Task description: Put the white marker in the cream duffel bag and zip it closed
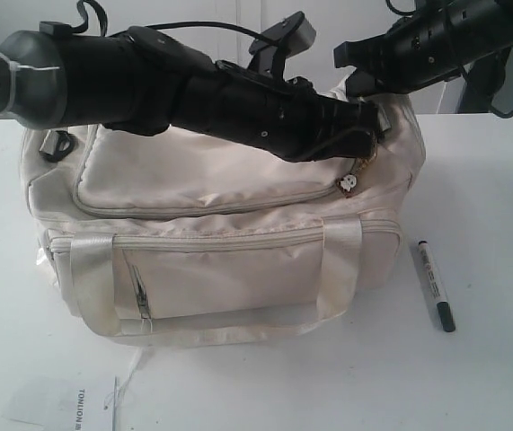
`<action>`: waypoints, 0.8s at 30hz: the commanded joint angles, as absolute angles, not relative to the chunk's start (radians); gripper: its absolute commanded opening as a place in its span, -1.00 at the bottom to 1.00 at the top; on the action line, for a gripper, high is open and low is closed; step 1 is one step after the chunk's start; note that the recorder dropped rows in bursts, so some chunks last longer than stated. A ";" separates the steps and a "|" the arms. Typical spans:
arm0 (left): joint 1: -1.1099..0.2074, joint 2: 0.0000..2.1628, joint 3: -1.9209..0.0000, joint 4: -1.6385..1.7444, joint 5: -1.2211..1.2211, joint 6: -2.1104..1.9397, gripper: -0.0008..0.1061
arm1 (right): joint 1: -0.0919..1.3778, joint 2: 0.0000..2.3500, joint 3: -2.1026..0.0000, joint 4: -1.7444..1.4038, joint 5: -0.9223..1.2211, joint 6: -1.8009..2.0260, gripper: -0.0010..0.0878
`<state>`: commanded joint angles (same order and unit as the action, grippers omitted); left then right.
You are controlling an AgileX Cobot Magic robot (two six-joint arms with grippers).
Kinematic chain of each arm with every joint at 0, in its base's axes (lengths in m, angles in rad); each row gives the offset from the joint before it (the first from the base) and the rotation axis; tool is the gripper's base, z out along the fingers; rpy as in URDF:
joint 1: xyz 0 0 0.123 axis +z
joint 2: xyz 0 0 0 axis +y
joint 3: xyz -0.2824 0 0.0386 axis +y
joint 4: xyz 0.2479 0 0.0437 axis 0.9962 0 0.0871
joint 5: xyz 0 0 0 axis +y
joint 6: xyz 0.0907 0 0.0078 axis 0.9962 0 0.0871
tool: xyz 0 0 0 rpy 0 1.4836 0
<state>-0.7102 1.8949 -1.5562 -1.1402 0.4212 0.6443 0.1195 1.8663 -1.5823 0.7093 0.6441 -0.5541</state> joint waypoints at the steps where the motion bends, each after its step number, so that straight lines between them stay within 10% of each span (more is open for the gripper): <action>1: -0.710 1.895 -1.556 -1.134 0.421 0.640 -0.99 | 0.120 1.866 -1.582 0.709 0.644 -0.554 -0.98; 24: -0.710 1.864 -1.556 -1.012 0.482 0.555 -0.99 | 0.120 1.866 -1.582 0.707 0.646 -0.550 -0.98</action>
